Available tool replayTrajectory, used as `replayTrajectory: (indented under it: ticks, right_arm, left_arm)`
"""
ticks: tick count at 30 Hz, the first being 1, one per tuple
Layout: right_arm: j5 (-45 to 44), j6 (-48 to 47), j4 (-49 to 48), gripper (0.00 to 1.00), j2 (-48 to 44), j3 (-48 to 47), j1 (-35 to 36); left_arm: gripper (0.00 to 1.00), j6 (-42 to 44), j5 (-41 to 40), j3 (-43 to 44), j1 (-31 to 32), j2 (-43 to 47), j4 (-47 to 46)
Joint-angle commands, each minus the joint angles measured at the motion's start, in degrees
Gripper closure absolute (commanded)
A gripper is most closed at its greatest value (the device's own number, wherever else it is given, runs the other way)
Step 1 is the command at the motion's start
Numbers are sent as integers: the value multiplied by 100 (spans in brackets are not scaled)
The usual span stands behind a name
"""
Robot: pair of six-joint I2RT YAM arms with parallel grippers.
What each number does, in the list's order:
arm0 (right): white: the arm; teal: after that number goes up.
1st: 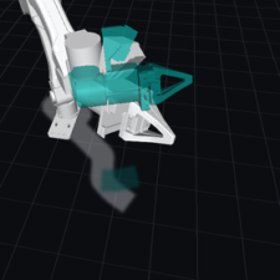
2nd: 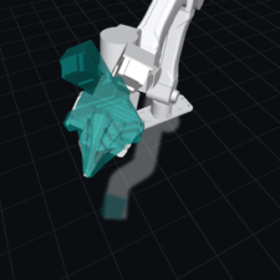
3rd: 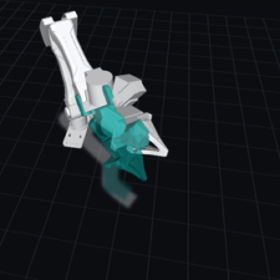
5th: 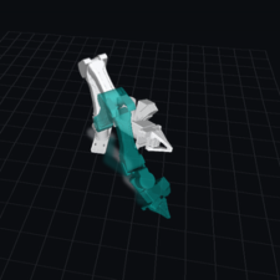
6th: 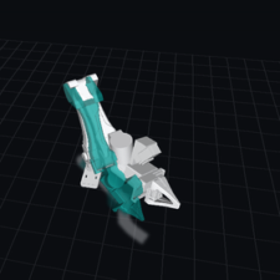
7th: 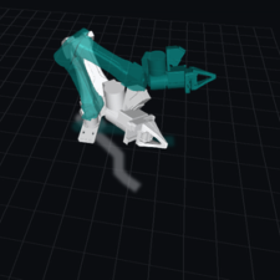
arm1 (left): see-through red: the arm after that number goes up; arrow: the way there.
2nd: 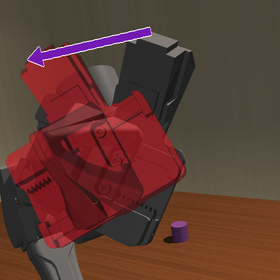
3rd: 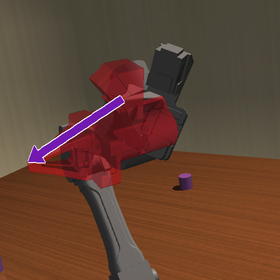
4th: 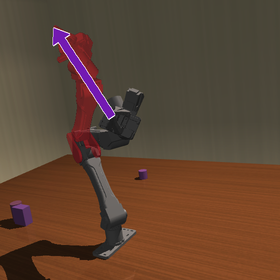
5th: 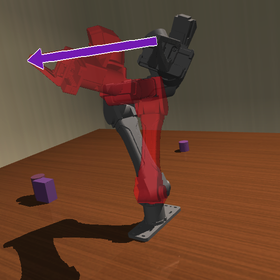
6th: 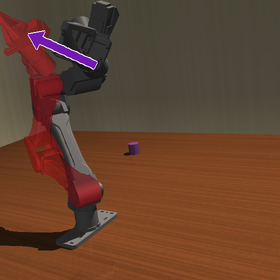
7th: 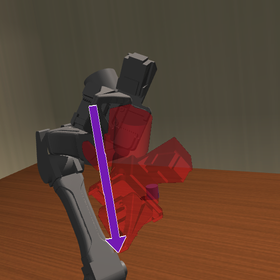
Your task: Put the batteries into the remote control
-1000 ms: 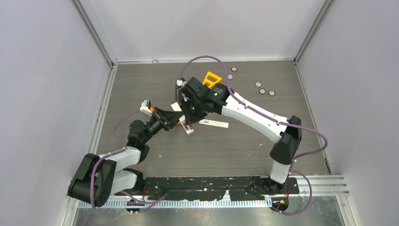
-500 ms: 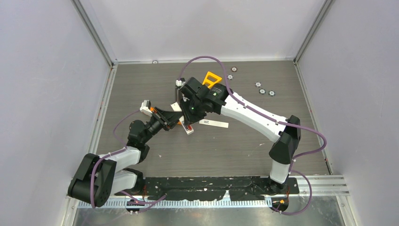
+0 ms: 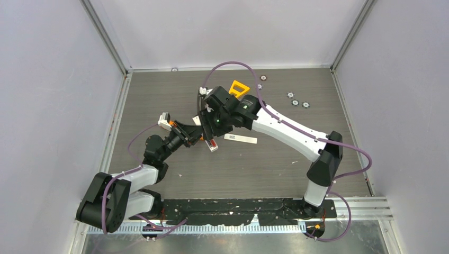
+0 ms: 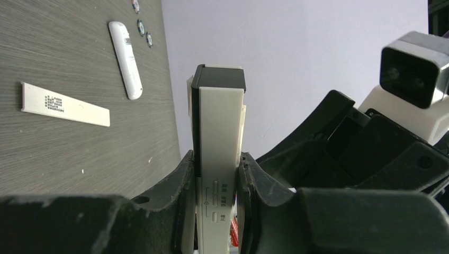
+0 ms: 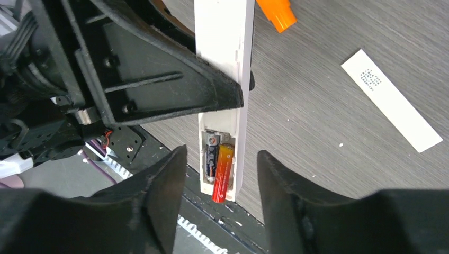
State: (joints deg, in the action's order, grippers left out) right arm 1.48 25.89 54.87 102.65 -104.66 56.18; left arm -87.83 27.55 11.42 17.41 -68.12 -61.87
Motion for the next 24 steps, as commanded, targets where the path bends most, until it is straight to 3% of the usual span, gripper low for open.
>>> replayTrajectory:
  ticks: [1,12,17,24]
  right_arm:
    - [-4,-38,-1062,40,-962,564,-40]
    - [1415,-593,-3776,26,-2905,3480,-363]
    - [1632,-430,-4429,26,-3108,3858,-389]
    - [1571,-362,-4632,30,-3022,3870,-406]
  left_arm:
    - [100,-146,60,52,10,41,-251]
    - [100,-1050,-30,80,13,458,-54]
    - [100,-1377,-124,132,17,920,445]
    - [100,-1459,-213,172,17,1458,1032]
